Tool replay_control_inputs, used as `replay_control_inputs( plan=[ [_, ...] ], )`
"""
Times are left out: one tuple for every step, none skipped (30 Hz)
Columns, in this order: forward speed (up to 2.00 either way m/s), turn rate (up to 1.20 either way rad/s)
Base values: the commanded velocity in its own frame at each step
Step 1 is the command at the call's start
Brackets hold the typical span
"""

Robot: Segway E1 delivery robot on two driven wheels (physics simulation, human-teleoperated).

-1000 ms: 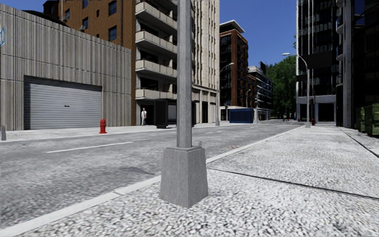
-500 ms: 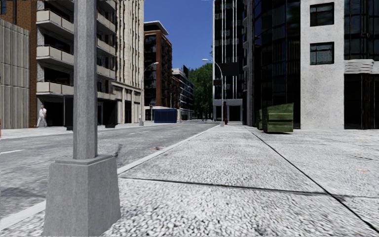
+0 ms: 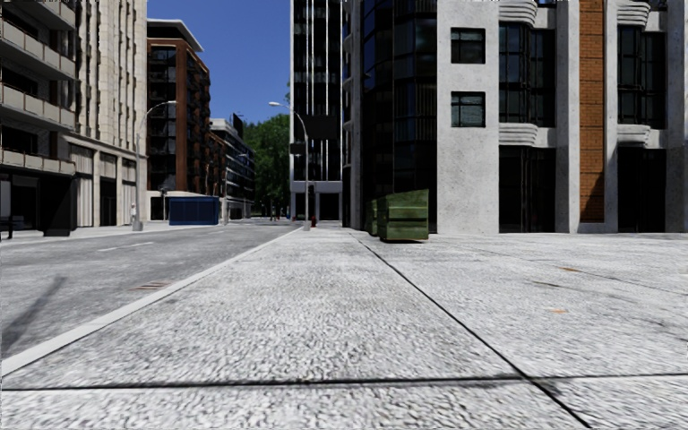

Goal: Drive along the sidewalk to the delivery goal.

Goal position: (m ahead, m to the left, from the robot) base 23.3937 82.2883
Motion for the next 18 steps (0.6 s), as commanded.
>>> replay_control_inputs(
  plan=[
    [2.00, -0.32],
    [2.00, -0.26],
    [2.00, -0.26],
    [2.00, -0.15],
    [2.00, -0.08],
    [2.00, -0.08],
    [2.00, 0.00],
    [2.00, 0.00],
    [2.00, 0.00],
    [2.00, 0.00],
    [2.00, 0.00],
    [2.00, 0.00],
    [2.00, 0.00],
    [2.00, 0.00],
    [2.00, 0.00],
    [2.00, 0.00],
    [2.00, 0.03],
    [2.00, 0.03]
  ],
)
